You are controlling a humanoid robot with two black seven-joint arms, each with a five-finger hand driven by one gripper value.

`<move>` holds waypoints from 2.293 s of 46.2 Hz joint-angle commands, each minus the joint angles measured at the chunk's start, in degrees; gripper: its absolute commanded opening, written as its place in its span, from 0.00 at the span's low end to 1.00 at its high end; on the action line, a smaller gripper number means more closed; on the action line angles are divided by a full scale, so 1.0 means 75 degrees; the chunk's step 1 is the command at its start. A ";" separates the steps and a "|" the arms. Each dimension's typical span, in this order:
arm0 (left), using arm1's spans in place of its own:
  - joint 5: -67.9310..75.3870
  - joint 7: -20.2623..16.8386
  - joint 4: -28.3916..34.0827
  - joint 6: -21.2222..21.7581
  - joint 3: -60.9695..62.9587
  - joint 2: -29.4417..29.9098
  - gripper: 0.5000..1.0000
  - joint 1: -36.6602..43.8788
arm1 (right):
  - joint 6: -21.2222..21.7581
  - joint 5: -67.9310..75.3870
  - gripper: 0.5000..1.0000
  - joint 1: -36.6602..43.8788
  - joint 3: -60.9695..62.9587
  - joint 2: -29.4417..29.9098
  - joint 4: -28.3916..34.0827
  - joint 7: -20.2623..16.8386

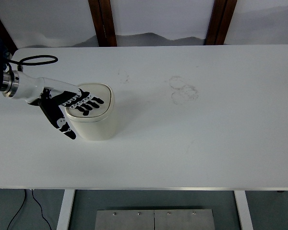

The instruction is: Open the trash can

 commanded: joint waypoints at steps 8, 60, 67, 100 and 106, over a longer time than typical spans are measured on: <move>-0.0010 0.0005 -0.0001 -0.0003 -0.0005 0.0015 1.00 -0.0020 | 0.0000 -0.0011 0.99 0.0000 0.0001 0.0000 0.0000 0.0000; -0.2471 -0.0066 0.2025 -0.0003 -0.0228 0.0027 1.00 -0.1965 | 0.0000 0.0036 0.99 -0.0012 0.0012 0.0000 0.0000 0.0000; -0.3033 -0.0089 0.2564 -0.0003 -0.0369 0.0015 1.00 -0.1907 | 0.0000 0.0036 0.99 -0.0012 0.0024 0.0000 0.0000 0.0000; -0.5763 -0.0101 0.4920 -0.0003 -0.0415 -0.0161 1.00 -0.1649 | 0.0000 0.0024 0.99 -0.0129 0.0024 0.0000 -0.0058 -0.0023; -0.6302 -0.0113 0.5237 -0.0003 -0.0427 -0.0172 1.00 -0.1392 | 0.0000 0.0024 0.99 -0.0129 0.0024 0.0000 -0.0058 -0.0023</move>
